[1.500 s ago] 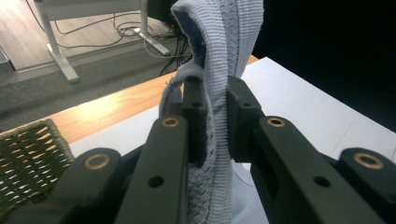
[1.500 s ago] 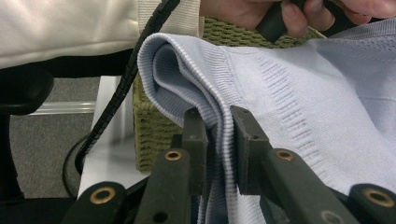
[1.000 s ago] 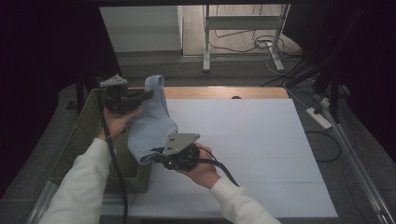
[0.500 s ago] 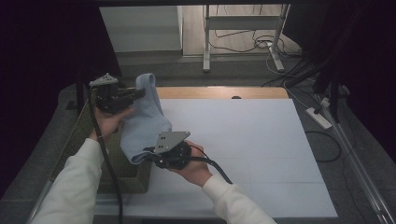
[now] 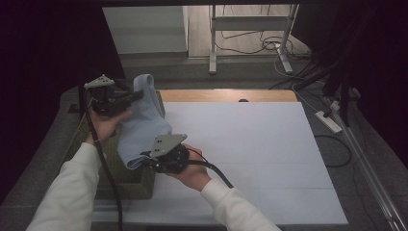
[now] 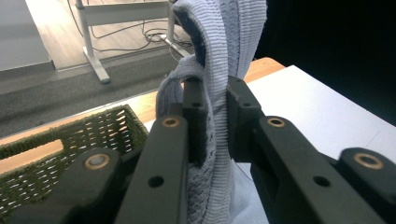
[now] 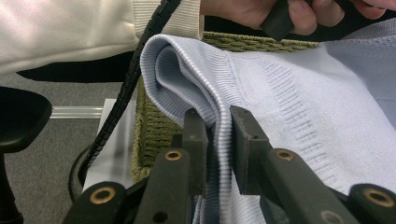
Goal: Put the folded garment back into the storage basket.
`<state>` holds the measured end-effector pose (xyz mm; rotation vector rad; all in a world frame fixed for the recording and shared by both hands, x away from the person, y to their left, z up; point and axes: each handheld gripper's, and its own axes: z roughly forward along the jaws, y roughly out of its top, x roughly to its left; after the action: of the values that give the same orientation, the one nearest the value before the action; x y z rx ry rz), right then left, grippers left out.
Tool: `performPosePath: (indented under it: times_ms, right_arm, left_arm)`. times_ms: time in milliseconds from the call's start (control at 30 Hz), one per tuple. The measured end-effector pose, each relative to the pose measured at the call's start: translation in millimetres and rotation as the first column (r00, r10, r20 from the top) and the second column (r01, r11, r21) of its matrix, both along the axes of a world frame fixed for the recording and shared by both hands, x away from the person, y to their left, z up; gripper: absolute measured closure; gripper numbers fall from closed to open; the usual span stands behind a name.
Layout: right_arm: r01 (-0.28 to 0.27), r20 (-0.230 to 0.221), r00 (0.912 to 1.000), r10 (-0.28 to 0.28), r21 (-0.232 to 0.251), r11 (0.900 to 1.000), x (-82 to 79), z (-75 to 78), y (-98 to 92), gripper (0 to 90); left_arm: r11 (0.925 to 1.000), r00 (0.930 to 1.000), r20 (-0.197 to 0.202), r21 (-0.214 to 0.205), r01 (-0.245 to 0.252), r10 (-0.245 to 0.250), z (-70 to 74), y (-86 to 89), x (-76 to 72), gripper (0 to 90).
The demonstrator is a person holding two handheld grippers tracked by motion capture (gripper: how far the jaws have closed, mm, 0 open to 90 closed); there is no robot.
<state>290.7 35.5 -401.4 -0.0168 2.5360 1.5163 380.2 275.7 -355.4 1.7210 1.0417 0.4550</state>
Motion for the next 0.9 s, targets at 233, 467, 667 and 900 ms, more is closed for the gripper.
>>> performPosePath:
  times_ms: [233,467,667,900]
  right_arm:
    - [-0.007,-0.002,1.0000,0.007,0.000,1.0000,0.9,-0.2,7.3,76.7]
    - [-0.016,-0.004,0.9999,0.016,0.001,0.9999,2.3,-1.5,17.8,76.7]
    - [-0.028,-0.008,0.9996,0.028,-0.004,0.9996,3.1,-3.2,28.2,76.7]
    - [-0.042,-0.012,0.9991,0.042,-0.006,0.9991,3.4,-5.0,40.3,76.7]
  left_arm:
    - [0.9999,0.9999,-0.001,-0.001,-0.013,0.013,0.2,6.4,-1.8,79.6]
    - [0.9996,0.9996,-0.002,0.000,-0.029,0.029,-0.5,17.6,-4.2,79.6]
    - [0.9992,0.9992,-0.004,0.002,-0.040,0.040,-1.6,25.8,-6.6,79.6]
    - [0.9982,0.9982,-0.005,0.003,-0.059,0.059,-2.5,37.5,-10.2,79.6]
